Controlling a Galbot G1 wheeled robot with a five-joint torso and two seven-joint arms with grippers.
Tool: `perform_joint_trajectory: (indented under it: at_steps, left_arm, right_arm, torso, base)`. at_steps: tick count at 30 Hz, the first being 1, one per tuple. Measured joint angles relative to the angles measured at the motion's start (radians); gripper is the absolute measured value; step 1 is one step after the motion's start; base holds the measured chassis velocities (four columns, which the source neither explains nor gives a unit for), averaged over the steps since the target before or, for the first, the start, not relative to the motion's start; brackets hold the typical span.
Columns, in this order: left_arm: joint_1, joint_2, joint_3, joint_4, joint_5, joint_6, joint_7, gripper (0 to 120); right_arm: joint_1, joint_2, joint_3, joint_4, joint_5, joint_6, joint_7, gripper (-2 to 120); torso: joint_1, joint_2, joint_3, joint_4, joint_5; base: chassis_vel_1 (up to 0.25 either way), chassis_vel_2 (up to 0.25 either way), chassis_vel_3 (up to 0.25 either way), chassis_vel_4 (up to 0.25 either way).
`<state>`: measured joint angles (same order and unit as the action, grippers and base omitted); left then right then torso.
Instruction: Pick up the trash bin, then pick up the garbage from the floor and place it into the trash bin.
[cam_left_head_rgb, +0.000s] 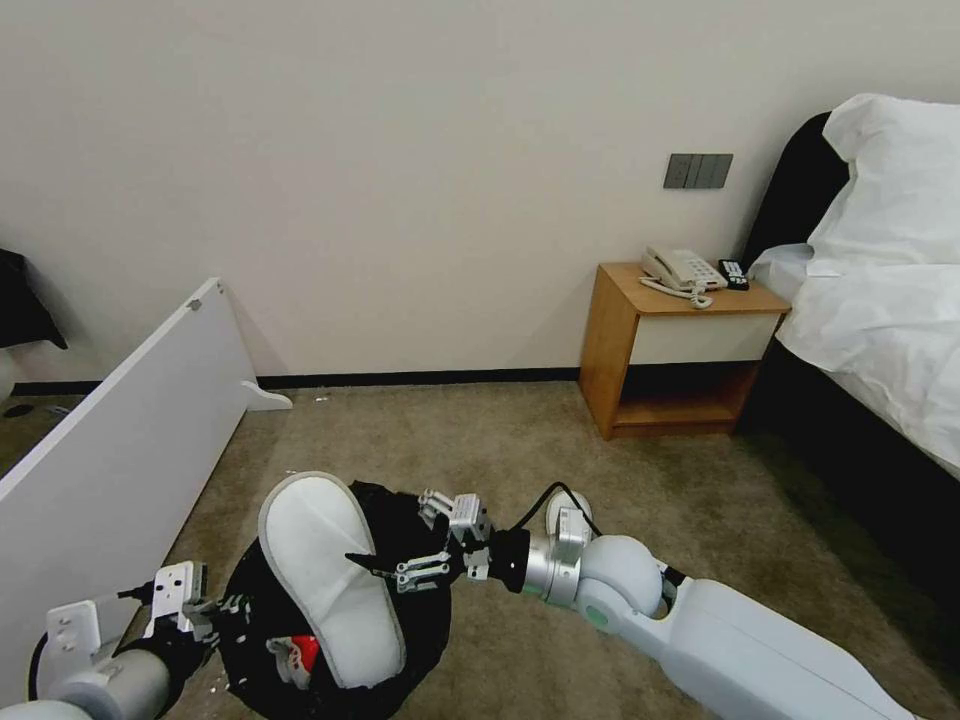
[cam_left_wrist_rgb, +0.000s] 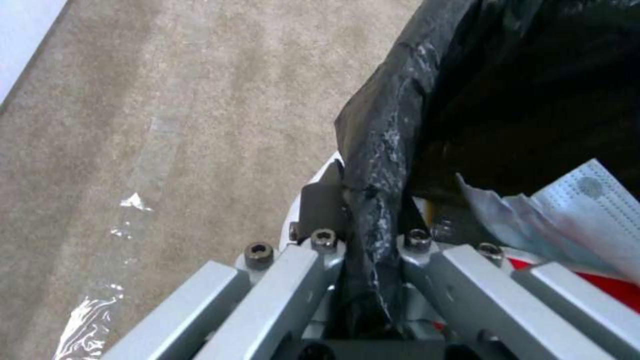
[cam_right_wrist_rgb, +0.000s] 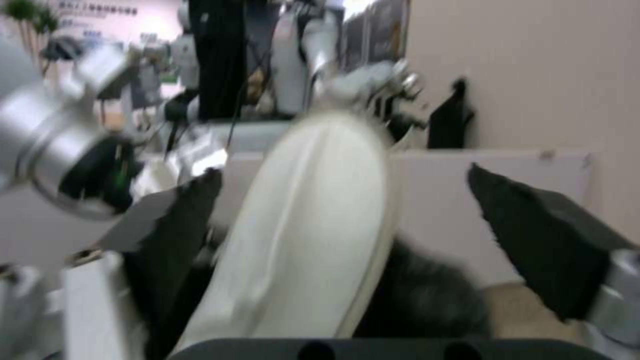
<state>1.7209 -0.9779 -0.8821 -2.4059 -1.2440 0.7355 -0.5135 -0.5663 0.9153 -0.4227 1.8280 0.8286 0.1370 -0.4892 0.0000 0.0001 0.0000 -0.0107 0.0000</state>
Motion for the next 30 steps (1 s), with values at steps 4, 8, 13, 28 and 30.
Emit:
perform_joint_trajectory:
  at_steps: [4, 8, 13, 28, 30]
  left_arm:
    - [-0.007, -0.008, 0.0, 0.002, 0.001, 0.0, -0.001, 2]
    - [-0.004, -0.029, -0.006, 0.004, 0.003, 0.0, -0.001, 2]
    - [0.0, -0.037, -0.015, 0.004, 0.007, 0.0, -0.001, 2]
    - [0.013, -0.09, -0.019, 0.004, 0.084, 0.0, 0.012, 2]
    - [0.013, -0.09, -0.019, 0.004, 0.085, 0.0, 0.013, 2]
  right_arm:
    - [-0.017, -0.016, 0.066, 0.037, 0.023, -0.002, 0.014, 99]
    - [-0.068, -0.048, 0.192, 0.077, 0.038, 0.018, 0.071, 100]
    - [-0.134, -0.097, 0.279, 0.106, 0.07, 0.049, 0.116, 100]
    - [-0.6, -0.158, 0.681, 0.108, -0.033, 0.143, 0.362, 100]
    - [-0.6, -0.158, 0.681, 0.108, -0.033, 0.143, 0.362, 100]
  torso:
    - [0.0, 0.0, 0.0, -0.0002, 0.0001]
    - [0.0, 0.0, 0.0, 0.0, 0.0001]
    - [0.0, 0.0, 0.0, 0.0, 0.0002]
    - [0.0, 0.0, 0.0, -0.0003, 0.0]
    - [0.0, 0.0, 0.0, -0.0003, 0.0]
  base:
    - [0.0, 0.0, 0.0, 0.0]
    - [0.0, 0.0, 0.0, 0.0]
    - [0.0, 0.0, 0.0, 0.0]
    - [0.0, 0.0, 0.0, 0.0]
    - [0.0, 0.0, 0.0, 0.0]
